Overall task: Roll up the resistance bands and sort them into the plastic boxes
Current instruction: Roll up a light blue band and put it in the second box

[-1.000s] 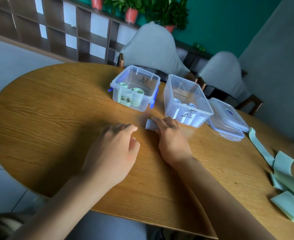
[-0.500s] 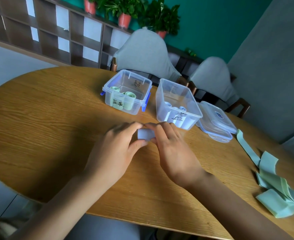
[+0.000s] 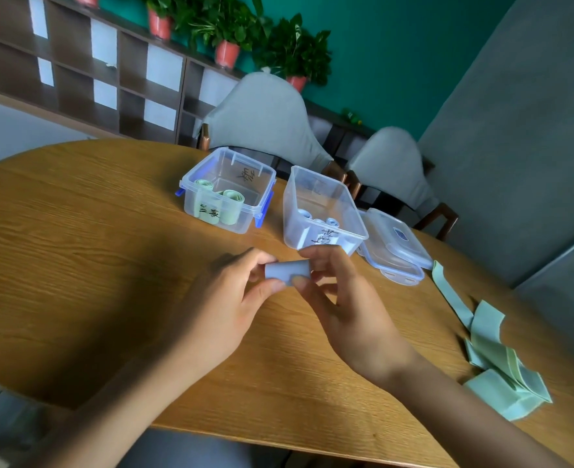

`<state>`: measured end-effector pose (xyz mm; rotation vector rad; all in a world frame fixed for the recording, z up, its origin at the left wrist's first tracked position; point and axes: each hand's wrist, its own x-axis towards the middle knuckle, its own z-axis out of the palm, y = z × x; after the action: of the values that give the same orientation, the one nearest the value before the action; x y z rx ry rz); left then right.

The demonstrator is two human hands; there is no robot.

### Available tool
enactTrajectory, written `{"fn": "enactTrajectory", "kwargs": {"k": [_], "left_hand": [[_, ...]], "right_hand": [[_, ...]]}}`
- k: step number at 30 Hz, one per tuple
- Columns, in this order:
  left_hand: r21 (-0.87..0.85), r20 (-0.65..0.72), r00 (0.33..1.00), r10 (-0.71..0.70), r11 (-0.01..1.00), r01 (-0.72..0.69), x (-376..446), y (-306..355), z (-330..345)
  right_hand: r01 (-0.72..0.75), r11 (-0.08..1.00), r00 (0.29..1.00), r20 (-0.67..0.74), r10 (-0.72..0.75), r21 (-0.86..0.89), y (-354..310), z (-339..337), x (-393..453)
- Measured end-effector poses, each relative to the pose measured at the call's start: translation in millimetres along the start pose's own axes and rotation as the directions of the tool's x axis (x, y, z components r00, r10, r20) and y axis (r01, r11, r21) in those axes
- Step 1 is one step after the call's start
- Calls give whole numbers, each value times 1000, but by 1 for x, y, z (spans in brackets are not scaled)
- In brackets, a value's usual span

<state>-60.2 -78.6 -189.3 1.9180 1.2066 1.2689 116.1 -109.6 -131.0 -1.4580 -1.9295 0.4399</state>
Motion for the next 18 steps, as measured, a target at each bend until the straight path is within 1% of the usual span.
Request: {"fn": "enactTrajectory", "kwargs": {"k": [2,5,9,11,15,18], "left_hand": [[-18,-1,1000,-9,1000,9,-1,0,4],[-2,6,1000,-15,1000,15,-2,0,9],[7,14,1000,-17,1000,17,-5,-2,16],[46,17,1000,-23,999,22,-6,-5,20],[122,20,1000,-7,993,4,-7,-10,20],[178,17,1000,15,984,-18,-8,-9,18]], "right_hand": [[-16,1000,1000,10,15,27,0,-3,-2],[-31,999,999,16,32,-10,2,-8,-4],[-62,994,998,-27,60,-87,6,-16,3],[-86,988,996,-45,81,-131,9,-24,8],[-124,954,991,-80,106,-273,17,-45,25],[-144,931,985,-140,102,-336,25,-62,46]]}}
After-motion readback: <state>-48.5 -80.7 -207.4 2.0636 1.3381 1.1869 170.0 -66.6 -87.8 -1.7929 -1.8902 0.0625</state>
